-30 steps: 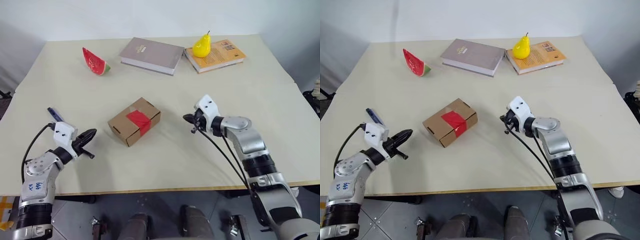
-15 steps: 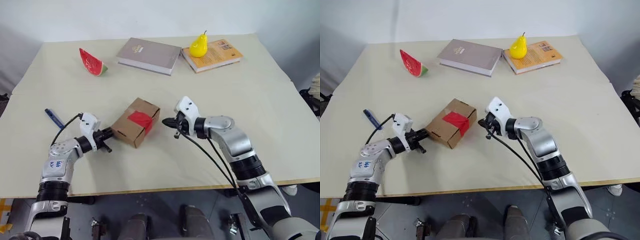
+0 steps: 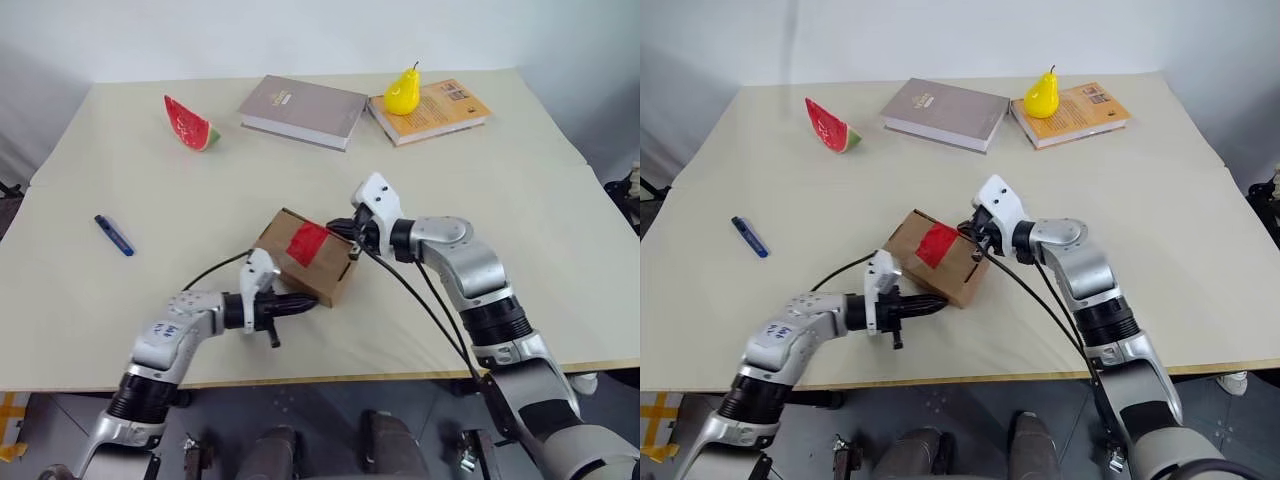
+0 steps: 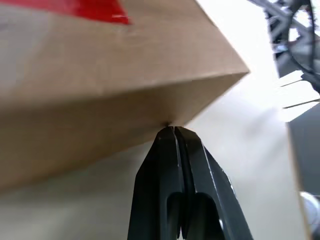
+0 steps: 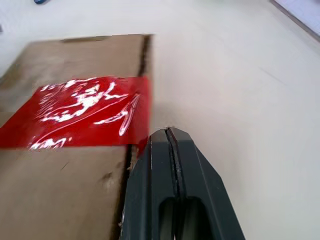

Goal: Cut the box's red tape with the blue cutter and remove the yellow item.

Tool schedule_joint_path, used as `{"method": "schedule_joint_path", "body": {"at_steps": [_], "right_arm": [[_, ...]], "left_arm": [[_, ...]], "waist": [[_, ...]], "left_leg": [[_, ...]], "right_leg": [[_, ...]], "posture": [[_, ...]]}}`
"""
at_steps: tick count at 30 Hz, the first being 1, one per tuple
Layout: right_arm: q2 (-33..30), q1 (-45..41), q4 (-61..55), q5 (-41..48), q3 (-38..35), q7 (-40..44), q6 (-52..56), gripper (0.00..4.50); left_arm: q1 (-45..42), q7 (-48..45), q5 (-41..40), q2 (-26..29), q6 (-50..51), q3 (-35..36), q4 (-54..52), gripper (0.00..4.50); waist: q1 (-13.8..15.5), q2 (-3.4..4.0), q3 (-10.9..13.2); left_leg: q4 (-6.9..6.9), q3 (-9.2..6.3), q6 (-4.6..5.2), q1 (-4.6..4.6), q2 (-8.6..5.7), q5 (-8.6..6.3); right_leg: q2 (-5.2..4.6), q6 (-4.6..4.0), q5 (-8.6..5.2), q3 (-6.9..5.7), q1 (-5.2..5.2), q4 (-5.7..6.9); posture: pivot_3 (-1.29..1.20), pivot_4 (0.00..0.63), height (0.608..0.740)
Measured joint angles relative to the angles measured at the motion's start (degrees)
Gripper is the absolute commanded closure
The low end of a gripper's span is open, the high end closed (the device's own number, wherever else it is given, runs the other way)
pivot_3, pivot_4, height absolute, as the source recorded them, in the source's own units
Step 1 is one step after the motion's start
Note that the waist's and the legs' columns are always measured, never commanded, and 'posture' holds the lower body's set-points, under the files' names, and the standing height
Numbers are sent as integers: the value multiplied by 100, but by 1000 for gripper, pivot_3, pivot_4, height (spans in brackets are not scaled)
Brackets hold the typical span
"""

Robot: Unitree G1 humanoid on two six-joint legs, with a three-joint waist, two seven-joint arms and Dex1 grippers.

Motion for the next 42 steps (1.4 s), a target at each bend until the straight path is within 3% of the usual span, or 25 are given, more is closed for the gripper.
{"method": "schedule_joint_path", "body": {"at_steps": [6,15,18,23,30,42], "right_arm": [[-510,135,-98,-198,10,80,-229,4500],[-1531,961,-786,11,-1159,-188,236,4500],[-1897,1469,-1199,82,-1191,-14,531,4500],[-2127,1999,-1939,334,-876,389,949,4500],[-1795,1979,-2249,462,-520,285,1192,4500],[-2462,2372,-3190,1080,-776,507,2058,4500]], "left_arm": [[-171,170,150,-320,-142,-168,47,4480],[591,265,7,1049,-55,1270,9,4480],[408,394,65,1156,-431,1681,488,4480],[-404,709,451,697,-1339,1637,1527,4480],[-1233,481,697,-18,-1909,991,2336,4480],[-1394,-94,712,-234,-1576,543,2180,4480]], "waist": [[5,0,0],[50,1,2],[157,1,2],[271,-2,2],[277,-10,6],[281,-17,9]], "left_leg": [[-1,4,0,-1,4,0],[0,8,-5,-3,14,-2],[2,6,-1,-3,9,-3],[4,11,3,-4,3,-4],[5,13,3,-9,2,-3],[10,12,4,-13,6,-3]], "right_leg": [[3,0,0,0,0,-6],[9,0,0,7,-2,-12],[7,0,0,6,7,-27],[7,6,3,4,12,-36],[9,11,6,1,9,-35],[11,11,6,1,9,-38]], "posture": [[0,150,740],[0,150,740],[0,150,740],[0,150,740],[0,150,740],[0,150,740]]}}
